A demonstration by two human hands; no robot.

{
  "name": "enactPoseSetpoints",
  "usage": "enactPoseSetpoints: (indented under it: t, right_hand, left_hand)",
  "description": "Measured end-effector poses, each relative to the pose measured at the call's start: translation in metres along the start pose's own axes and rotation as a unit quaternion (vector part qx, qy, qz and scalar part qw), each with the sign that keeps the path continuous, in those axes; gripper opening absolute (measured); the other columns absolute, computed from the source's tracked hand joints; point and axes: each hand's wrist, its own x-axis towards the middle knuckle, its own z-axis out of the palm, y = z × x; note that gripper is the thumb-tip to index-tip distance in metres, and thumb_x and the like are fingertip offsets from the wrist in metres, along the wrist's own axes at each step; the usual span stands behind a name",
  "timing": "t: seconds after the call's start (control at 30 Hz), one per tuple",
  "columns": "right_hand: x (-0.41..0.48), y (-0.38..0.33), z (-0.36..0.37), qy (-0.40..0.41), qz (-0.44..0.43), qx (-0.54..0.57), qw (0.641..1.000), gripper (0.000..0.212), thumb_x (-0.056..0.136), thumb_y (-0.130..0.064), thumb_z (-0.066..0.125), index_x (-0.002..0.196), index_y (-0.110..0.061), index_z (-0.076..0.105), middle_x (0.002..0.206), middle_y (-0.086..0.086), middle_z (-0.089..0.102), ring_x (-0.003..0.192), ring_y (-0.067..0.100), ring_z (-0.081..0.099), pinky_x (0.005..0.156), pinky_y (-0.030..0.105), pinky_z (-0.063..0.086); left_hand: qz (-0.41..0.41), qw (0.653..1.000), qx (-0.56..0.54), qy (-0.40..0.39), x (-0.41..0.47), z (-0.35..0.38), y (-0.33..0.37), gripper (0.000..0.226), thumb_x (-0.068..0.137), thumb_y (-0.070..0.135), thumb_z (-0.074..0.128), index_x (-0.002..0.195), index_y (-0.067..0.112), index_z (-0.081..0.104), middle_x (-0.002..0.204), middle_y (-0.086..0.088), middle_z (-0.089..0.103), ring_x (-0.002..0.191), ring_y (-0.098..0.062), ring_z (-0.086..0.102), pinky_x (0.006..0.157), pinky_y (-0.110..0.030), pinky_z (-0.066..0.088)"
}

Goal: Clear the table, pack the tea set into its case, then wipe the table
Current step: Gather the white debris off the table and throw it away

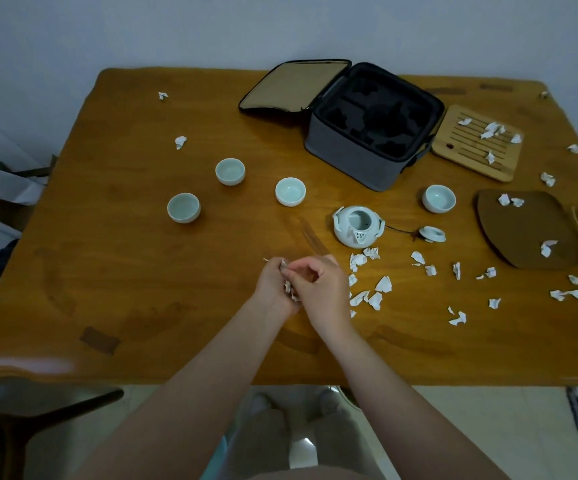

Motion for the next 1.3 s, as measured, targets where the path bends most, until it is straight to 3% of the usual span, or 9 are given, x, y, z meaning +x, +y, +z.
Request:
enactPoseSetpoints:
  t: [0.23, 0.33, 0.47, 0.53, 0.7, 0.87, 1.0, 1.13, 1.3]
  right_hand:
    - [-0.006, 0.026, -0.04, -0.009, -0.129, -0.076, 0.989, 0.018, 0.093, -0.015, 0.062, 0.106, -0.018, 0.073, 0.092, -0.003, 0.065, 0.086, 0.002, 0.057, 0.075, 0.008, 0.043]
    - [-0.005, 0.05, -0.068, 0.001, -0.11, -0.129, 0.985, 0.022, 0.094, -0.025, 0.06, 0.114, -0.018, 0.068, 0.111, -0.003, 0.066, 0.105, 0.006, 0.053, 0.089, 0.028, 0.05]
    - [0.004, 0.095, -0.098, -0.123, -0.019, -0.347, 0.93, 0.076, 0.083, -0.068, 0.054, 0.147, -0.033, 0.033, 0.16, 0.001, 0.017, 0.147, 0.021, 0.013, 0.118, 0.044, 0.02]
    - [0.008, 0.11, -0.104, -0.159, -0.036, -0.398, 0.903, 0.095, 0.075, -0.082, 0.046, 0.152, -0.039, 0.011, 0.163, 0.001, -0.007, 0.149, 0.022, -0.006, 0.119, 0.045, 0.003]
    - [0.019, 0.122, -0.096, -0.198, -0.096, -0.434, 0.873, 0.106, 0.069, -0.088, 0.043, 0.151, -0.043, -0.005, 0.161, 0.002, -0.021, 0.148, 0.024, -0.016, 0.119, 0.047, -0.005]
    - [0.03, 0.123, -0.088, -0.183, -0.139, -0.453, 0.861, 0.102, 0.074, -0.088, 0.034, 0.154, -0.033, 0.002, 0.162, 0.009, -0.012, 0.149, 0.027, -0.012, 0.118, 0.047, -0.004]
    - [0.034, 0.128, -0.085, -0.159, -0.172, -0.467, 0.852, 0.094, 0.078, -0.085, 0.026, 0.151, -0.026, 0.027, 0.159, 0.014, 0.02, 0.148, 0.031, 0.017, 0.118, 0.051, 0.016]
    - [0.038, 0.136, -0.085, -0.138, -0.211, -0.463, 0.85, 0.079, 0.083, -0.076, 0.032, 0.143, -0.026, 0.044, 0.147, 0.015, 0.041, 0.14, 0.034, 0.032, 0.113, 0.052, 0.028]
    - [0.054, 0.142, -0.089, -0.106, -0.268, -0.465, 0.837, 0.054, 0.091, -0.056, 0.049, 0.128, -0.018, 0.058, 0.134, 0.014, 0.051, 0.119, 0.029, 0.052, 0.095, 0.043, 0.047]
  left_hand:
    - [0.019, 0.998, 0.016, 0.049, 0.016, 0.012, -0.019, 0.033, 0.092, 0.015, 0.043, 0.06, 0.014, 0.035, 0.044, 0.0, 0.035, 0.032, -0.011, 0.03, 0.032, -0.017, 0.021]
    - [0.078, 0.989, 0.067, 0.105, 0.015, 0.021, -0.022, 0.025, 0.094, 0.016, 0.043, 0.069, 0.015, 0.041, 0.058, 0.002, 0.033, 0.042, -0.008, 0.025, 0.031, -0.017, 0.018]
    - [0.174, 0.964, 0.151, 0.133, 0.012, 0.023, -0.02, 0.03, 0.099, 0.018, 0.038, 0.069, 0.016, 0.037, 0.06, 0.002, 0.029, 0.051, -0.012, 0.025, 0.038, -0.018, 0.024]
    - [0.247, 0.93, 0.224, 0.151, 0.019, 0.013, -0.019, 0.032, 0.098, 0.021, 0.039, 0.066, 0.019, 0.036, 0.057, 0.003, 0.031, 0.051, -0.013, 0.025, 0.042, -0.023, 0.023]
    - [0.376, 0.798, 0.414, 0.224, 0.018, -0.007, -0.011, 0.026, 0.103, 0.025, 0.035, 0.094, 0.013, 0.056, 0.074, -0.001, 0.05, 0.065, -0.014, 0.045, 0.061, -0.032, 0.038]
    - [0.388, 0.677, 0.549, 0.3, 0.017, -0.027, 0.003, 0.017, 0.103, 0.022, 0.038, 0.101, 0.02, 0.055, 0.081, -0.001, 0.059, 0.065, -0.017, 0.054, 0.054, -0.031, 0.041]
    - [0.342, 0.569, 0.676, 0.32, 0.021, -0.043, 0.008, 0.016, 0.098, 0.018, 0.045, 0.106, 0.023, 0.057, 0.086, 0.002, 0.061, 0.07, -0.018, 0.053, 0.053, -0.03, 0.035]
    - [0.322, 0.538, 0.705, 0.332, 0.023, -0.051, 0.009, 0.02, 0.098, 0.019, 0.045, 0.114, 0.025, 0.055, 0.083, 0.002, 0.06, 0.067, -0.018, 0.052, 0.049, -0.028, 0.031]
    - [0.28, 0.519, 0.74, 0.323, 0.027, -0.05, 0.009, 0.028, 0.101, 0.042, 0.036, 0.121, 0.023, 0.044, 0.075, 0.002, 0.057, 0.061, -0.018, 0.054, 0.049, -0.029, 0.039]
